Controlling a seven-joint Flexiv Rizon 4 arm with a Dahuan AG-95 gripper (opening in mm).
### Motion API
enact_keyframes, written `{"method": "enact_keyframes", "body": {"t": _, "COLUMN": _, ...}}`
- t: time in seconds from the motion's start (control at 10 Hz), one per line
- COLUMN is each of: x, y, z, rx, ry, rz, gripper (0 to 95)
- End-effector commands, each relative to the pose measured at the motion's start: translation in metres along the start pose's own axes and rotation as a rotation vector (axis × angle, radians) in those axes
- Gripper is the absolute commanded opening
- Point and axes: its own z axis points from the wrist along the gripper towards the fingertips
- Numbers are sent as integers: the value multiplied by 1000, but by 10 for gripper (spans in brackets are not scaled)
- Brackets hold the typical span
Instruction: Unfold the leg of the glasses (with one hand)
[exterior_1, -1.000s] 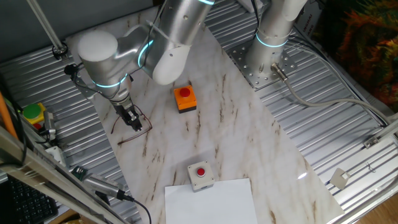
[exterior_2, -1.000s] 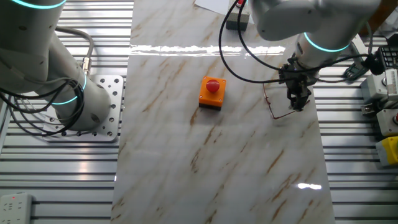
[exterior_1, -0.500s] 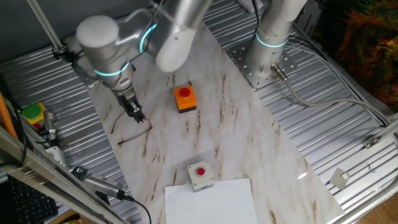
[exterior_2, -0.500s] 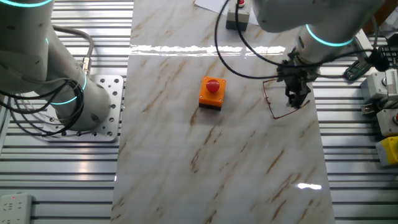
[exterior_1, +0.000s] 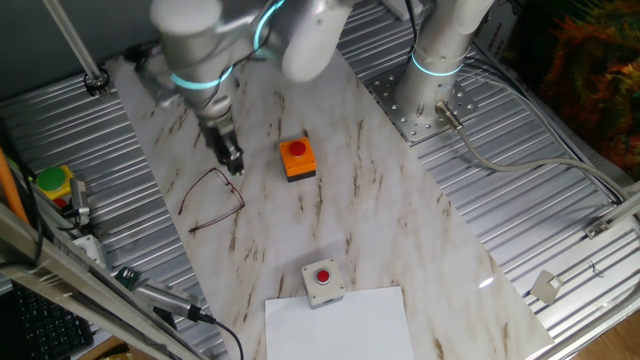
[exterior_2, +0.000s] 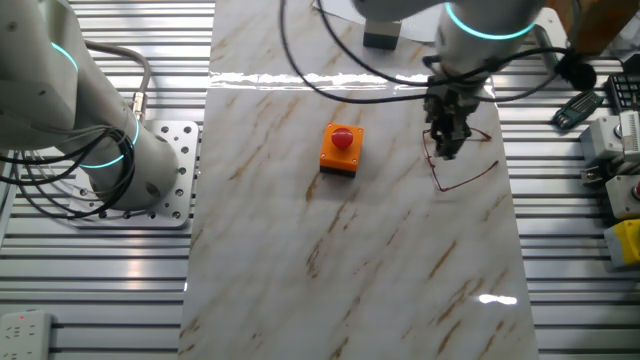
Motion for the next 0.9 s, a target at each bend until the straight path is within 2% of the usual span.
{"method": "enact_keyframes", "body": {"t": 0.1, "x": -5, "y": 1, "z": 3, "rx": -5, "ry": 16, "rz": -6, "gripper": 570}}
{"method": "enact_keyframes", "body": {"t": 0.9, "x": -5, "y": 1, "z": 3, "rx": -16, "ry": 6, "rz": -16, "gripper": 570}}
